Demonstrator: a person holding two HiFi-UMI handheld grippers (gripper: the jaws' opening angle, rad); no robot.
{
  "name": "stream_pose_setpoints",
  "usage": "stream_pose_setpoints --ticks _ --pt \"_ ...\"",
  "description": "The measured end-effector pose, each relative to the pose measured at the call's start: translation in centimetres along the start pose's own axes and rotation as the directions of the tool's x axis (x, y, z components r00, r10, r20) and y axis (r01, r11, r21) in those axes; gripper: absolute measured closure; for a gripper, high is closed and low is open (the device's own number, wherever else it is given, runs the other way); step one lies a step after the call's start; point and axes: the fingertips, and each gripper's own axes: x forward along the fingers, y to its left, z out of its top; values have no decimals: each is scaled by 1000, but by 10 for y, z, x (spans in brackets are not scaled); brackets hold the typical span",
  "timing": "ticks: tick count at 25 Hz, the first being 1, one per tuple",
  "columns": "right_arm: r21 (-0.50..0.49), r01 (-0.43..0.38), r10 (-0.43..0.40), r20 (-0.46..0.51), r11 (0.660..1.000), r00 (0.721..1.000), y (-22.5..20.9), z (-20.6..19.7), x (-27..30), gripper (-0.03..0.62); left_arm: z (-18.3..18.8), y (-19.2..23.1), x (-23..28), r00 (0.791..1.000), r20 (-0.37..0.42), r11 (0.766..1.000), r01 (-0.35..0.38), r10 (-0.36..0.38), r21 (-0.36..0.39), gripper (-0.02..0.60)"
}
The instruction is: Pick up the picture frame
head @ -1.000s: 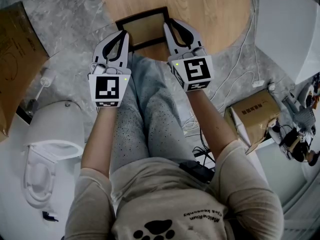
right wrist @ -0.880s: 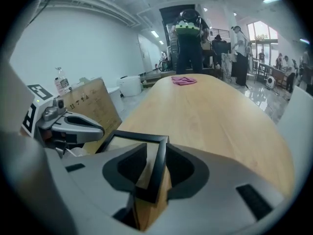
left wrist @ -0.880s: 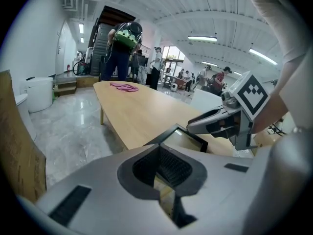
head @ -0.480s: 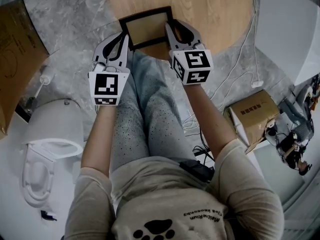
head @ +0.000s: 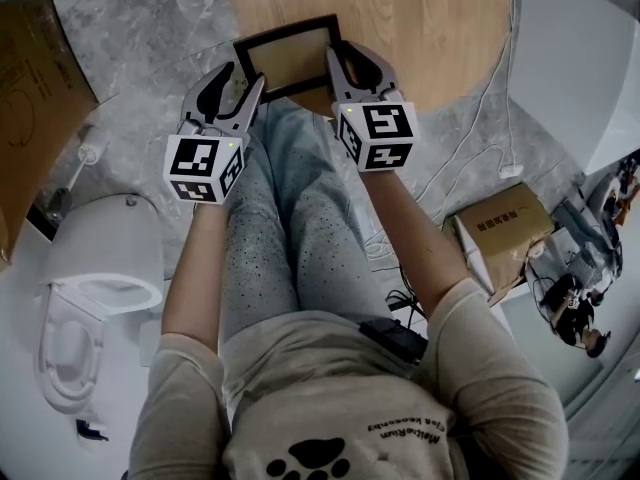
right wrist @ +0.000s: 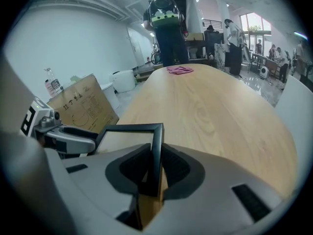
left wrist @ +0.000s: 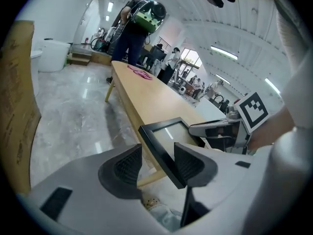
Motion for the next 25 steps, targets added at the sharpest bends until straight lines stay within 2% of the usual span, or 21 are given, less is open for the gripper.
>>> stream_pose_setpoints --ticks 2,5,8,13,18,21,22,25 --pt "-5 -12 12 0 1000 1000 8 0 0 516 -5 0 -1 999 -2 998 33 -33 -48 362" --pt "-14 -33 33 -6 999 999 20 -2 2 516 -13 0 0 997 1 990 77 -77 -114 354" --pt "-15 -60 60 -13 998 998 31 -3 6 517 -20 7 -1 994 16 973 109 -107 -205 353" --pt "-34 -139 138 -28 990 990 54 -6 10 517 -28 9 -1 978 53 922 207 -200 -328 341" --pt "-7 -224 223 -39 975 974 66 -9 11 517 -27 0 -2 944 125 842 328 -305 -428 341" --pt "4 -271 271 -49 962 961 72 -11 11 516 -20 -5 -3 934 146 827 357 -326 -434 342" --pt "7 -277 277 -51 961 960 72 -11 10 517 -18 -6 -4 934 151 827 358 -325 -433 358" --pt "28 -287 288 -59 958 956 71 -11 10 517 -13 -7 -9 935 147 838 355 -323 -414 481"
